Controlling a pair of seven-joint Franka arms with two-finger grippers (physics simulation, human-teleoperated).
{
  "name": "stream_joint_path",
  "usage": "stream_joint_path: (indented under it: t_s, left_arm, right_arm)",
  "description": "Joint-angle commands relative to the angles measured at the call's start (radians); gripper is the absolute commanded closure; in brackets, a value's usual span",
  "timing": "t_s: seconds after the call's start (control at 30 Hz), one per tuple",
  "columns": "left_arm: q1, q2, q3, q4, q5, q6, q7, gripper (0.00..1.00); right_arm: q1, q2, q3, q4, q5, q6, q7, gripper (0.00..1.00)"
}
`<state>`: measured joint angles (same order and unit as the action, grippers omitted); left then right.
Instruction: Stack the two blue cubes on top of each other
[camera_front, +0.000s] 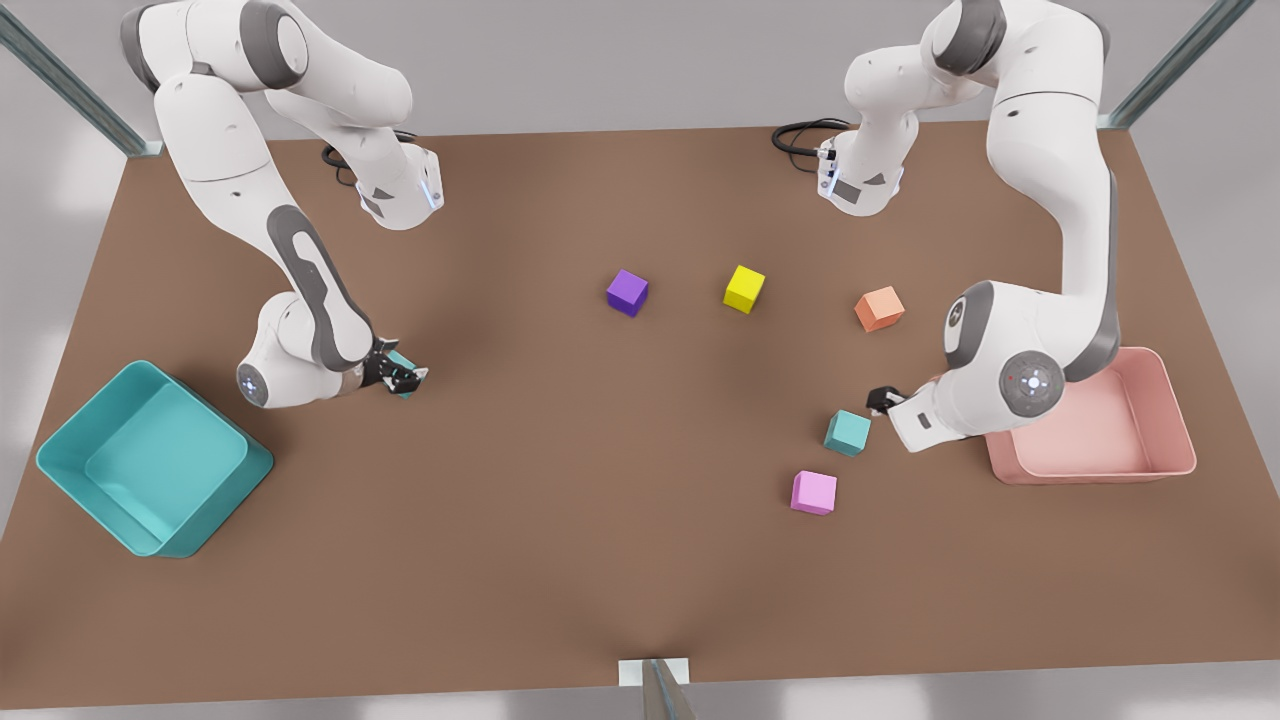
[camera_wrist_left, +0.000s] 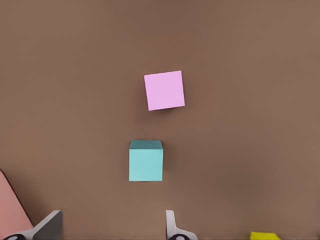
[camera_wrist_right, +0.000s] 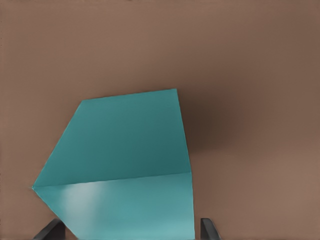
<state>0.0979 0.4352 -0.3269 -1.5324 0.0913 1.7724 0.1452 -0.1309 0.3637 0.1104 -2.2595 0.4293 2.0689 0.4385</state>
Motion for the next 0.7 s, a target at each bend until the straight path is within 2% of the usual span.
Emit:
stream_joint_path:
  t_s: [0.0,0.17,0.67]
  left_arm:
    - [0.002,-0.001,0.0,-0.003,0.001,0.002,-0.01,0.0]
    - [-0.017,0.002,0.0,-0.005,0.059,0.007,-0.009,0.0]
    - [-0.033,0.002,-0.001,0.005,0.053,-0.004,-0.046,0.0]
  right_arm:
    - [0.001,0.003,0.0,0.005,-0.007,0.0,-0.086,0.0]
    - [0.007,0.003,0.0,0.001,-0.032,-0.006,-0.126,0.0]
    - [0.004,0.021,-0.02,0.02,-0.077,-0.036,-0.176,0.0]
